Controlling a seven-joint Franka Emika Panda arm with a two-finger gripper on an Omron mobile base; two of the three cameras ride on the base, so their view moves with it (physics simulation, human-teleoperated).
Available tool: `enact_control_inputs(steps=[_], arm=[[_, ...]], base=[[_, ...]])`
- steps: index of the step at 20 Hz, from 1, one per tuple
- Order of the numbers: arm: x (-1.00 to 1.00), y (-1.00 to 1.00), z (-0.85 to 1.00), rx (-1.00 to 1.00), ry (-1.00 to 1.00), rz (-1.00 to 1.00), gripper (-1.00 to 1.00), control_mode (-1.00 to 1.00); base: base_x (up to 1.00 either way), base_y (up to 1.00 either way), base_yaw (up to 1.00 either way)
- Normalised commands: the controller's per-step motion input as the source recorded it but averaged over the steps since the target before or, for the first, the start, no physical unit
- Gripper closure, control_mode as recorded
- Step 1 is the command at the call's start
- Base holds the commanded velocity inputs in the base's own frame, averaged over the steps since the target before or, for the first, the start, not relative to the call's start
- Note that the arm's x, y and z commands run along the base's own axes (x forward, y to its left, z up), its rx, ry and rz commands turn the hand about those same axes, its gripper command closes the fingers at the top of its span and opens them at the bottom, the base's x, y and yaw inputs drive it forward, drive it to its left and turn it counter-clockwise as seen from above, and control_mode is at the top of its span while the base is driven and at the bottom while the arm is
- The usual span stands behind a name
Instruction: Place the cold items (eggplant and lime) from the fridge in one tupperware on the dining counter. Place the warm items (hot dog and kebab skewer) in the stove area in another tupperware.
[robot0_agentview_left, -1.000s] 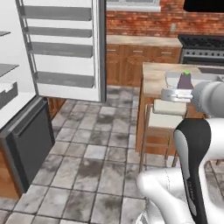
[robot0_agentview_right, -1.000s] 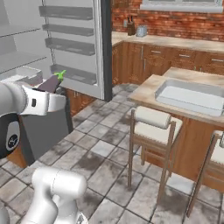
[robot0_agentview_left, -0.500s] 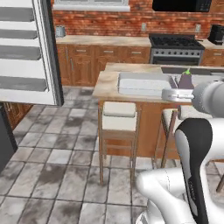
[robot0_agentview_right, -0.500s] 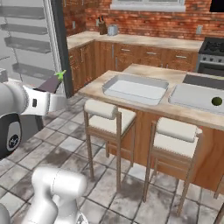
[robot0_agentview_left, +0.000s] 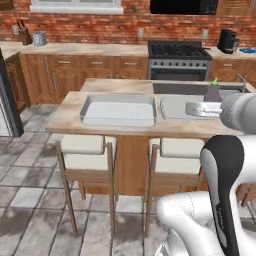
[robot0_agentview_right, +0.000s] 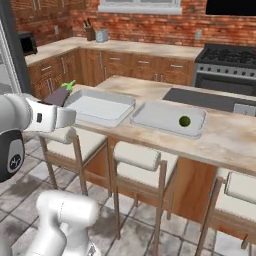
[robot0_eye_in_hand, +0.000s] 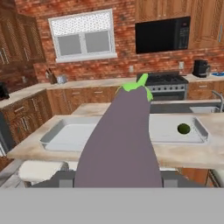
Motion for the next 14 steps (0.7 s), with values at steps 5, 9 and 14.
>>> enact_control_inputs(steps=[5, 9, 14], arm=[[0.00, 0.00, 0.00, 0.00, 0.00, 0.00, 1.00, 1.00], [0.00, 0.00, 0.00, 0.00, 0.00, 0.00, 1.00, 1.00], [0.00, 0.00, 0.00, 0.00, 0.00, 0.00, 1.00, 1.00]], base=[[0.77, -0.91, -0.09], [0.80, -0.61, -0.16], [0.93, -0.33, -0.10]])
